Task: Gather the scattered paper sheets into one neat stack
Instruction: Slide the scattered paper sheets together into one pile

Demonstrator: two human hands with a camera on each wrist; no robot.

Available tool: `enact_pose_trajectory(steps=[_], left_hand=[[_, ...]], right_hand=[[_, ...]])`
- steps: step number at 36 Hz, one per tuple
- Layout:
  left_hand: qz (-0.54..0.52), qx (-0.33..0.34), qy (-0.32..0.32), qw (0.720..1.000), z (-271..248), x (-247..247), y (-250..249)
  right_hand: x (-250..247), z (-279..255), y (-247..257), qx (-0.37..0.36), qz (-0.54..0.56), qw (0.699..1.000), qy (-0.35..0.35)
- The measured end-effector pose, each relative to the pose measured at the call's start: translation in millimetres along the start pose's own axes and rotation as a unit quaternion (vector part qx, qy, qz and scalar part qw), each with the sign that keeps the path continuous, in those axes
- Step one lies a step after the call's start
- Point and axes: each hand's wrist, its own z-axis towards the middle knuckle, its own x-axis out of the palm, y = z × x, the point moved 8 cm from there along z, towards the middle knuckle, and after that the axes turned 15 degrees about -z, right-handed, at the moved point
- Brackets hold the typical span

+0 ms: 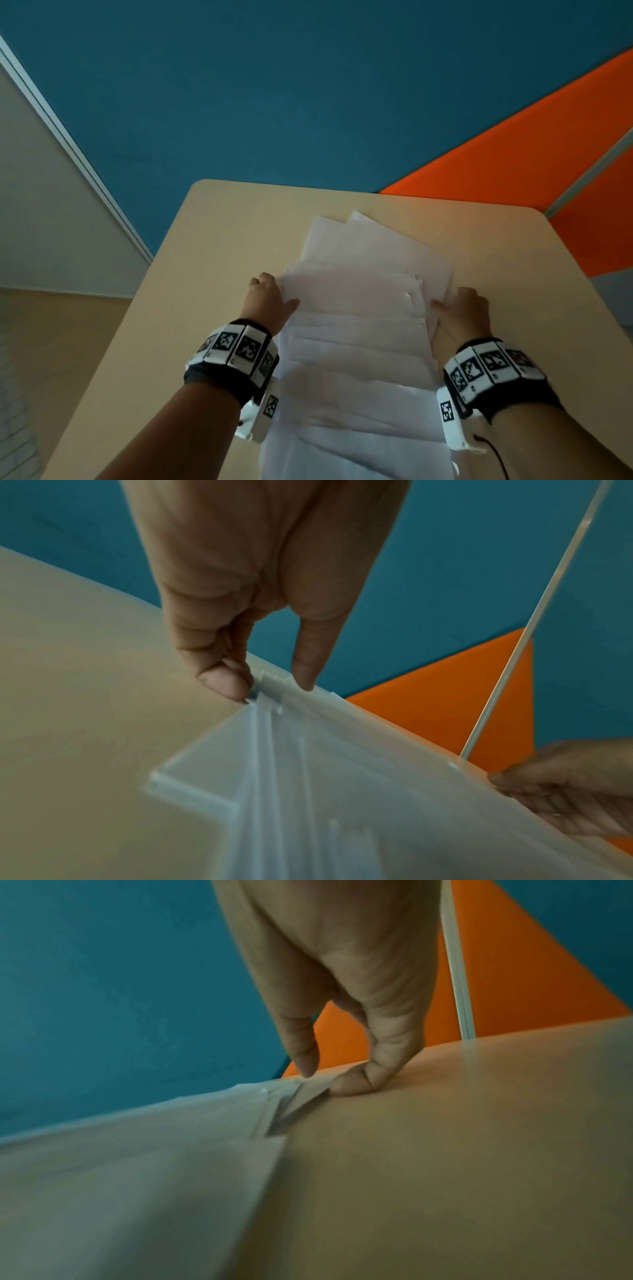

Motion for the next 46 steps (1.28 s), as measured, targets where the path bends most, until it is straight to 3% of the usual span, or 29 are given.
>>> enact_pose_trajectory(steps=[9, 15, 23, 26, 31, 37, 43, 46], left_hand=[[0.019, 0.014, 0.003, 1.0, 4, 5, -6], [0.016, 0.018, 0.006, 1.0, 3, 5, -5], [-0.006, 0.033, -0.002, 0.999, 2, 2, -12], [-0.005, 0.038, -0.005, 0.999, 3, 2, -14], [0.0, 0.037, -0.008, 0.999, 6, 2, -15], [-0.005, 0.018, -0.003, 1.0, 10, 2, -12], [0.007, 0.014, -0.003, 1.0, 11, 3, -13], [0.013, 0.014, -0.003, 1.0, 10, 4, -13]], right_hand=[[5, 2, 25, -0.09, 0.002, 0.996, 0.018], [-8, 13, 25, -0.054, 0.015, 0.998, -0.007], [4, 29, 47, -0.092, -0.028, 0.994, 0.047], [1, 32, 44, -0.07, -0.02, 0.997, 0.035], [-2, 26, 60, -0.098, -0.029, 0.995, -0.017], [6, 28, 63, -0.077, -0.082, 0.992, 0.051], [2, 28, 61, -0.023, -0.126, 0.991, 0.042], [1, 29, 68, -0.036, -0.118, 0.991, 0.046]])
